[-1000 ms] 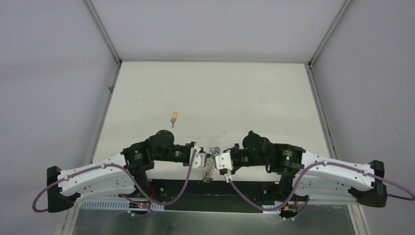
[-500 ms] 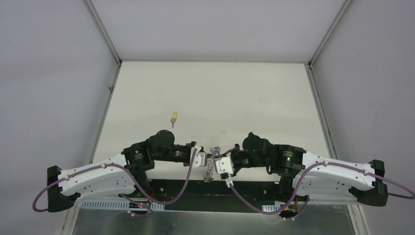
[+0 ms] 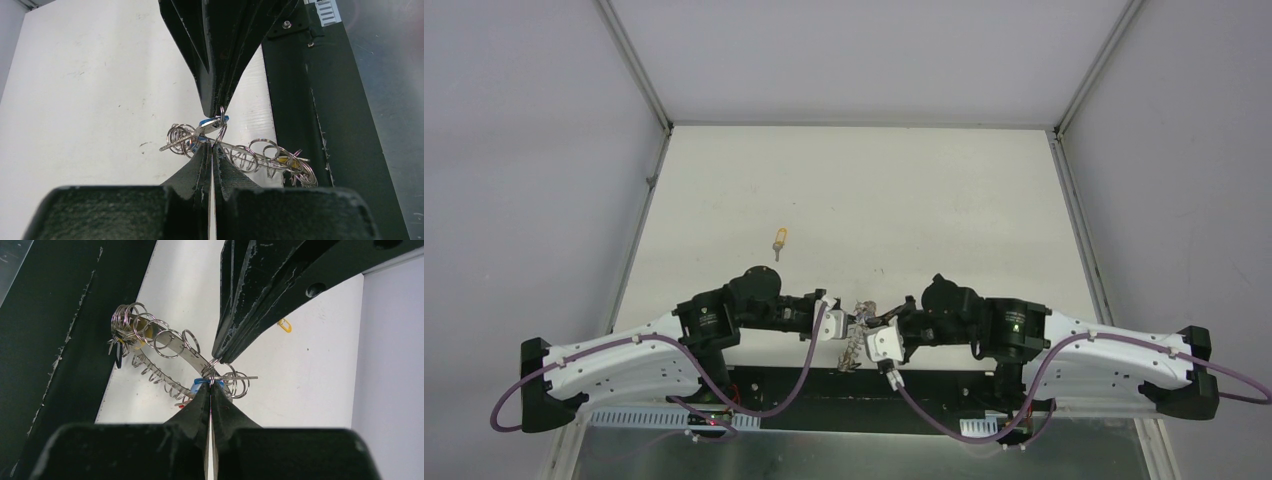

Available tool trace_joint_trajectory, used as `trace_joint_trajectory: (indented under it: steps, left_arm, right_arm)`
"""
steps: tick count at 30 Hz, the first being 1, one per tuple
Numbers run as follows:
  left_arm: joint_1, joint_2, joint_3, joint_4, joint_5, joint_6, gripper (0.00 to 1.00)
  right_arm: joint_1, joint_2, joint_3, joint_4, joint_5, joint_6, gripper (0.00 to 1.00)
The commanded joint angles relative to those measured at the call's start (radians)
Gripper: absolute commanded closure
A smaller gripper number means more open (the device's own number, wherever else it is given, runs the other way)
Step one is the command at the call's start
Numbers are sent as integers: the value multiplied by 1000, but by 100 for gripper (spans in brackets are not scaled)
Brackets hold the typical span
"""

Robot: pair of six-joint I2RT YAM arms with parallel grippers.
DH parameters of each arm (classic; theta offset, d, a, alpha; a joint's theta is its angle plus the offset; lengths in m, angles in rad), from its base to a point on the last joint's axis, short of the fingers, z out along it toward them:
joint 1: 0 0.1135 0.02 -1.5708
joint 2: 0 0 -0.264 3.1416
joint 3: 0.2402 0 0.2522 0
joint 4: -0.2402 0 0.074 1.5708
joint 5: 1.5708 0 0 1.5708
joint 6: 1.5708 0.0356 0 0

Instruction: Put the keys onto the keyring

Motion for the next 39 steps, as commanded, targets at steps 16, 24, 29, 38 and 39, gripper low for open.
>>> trace_joint_trajectory:
  steps: [16,24,29,38,39]
  left_arm:
    - [-4,29,15,83,-94,-171,100]
    - [-4,26,8,90,-116,-194,100]
    - [-4,22,5,90,-138,-209,100]
    - [-5,25,2,90,-167,-232,100]
    - [-4,25,2,89,-169,-233,100]
  right_arm:
    - [62,-36,-58,24,95,-67,100]
    - [85,-41,-79,38,163,-76,100]
    - [101,-46,-90,46,195,-78,100]
    - [117,-55,-108,57,222,-80,100]
    - [119,-57,-109,59,226,-80,100]
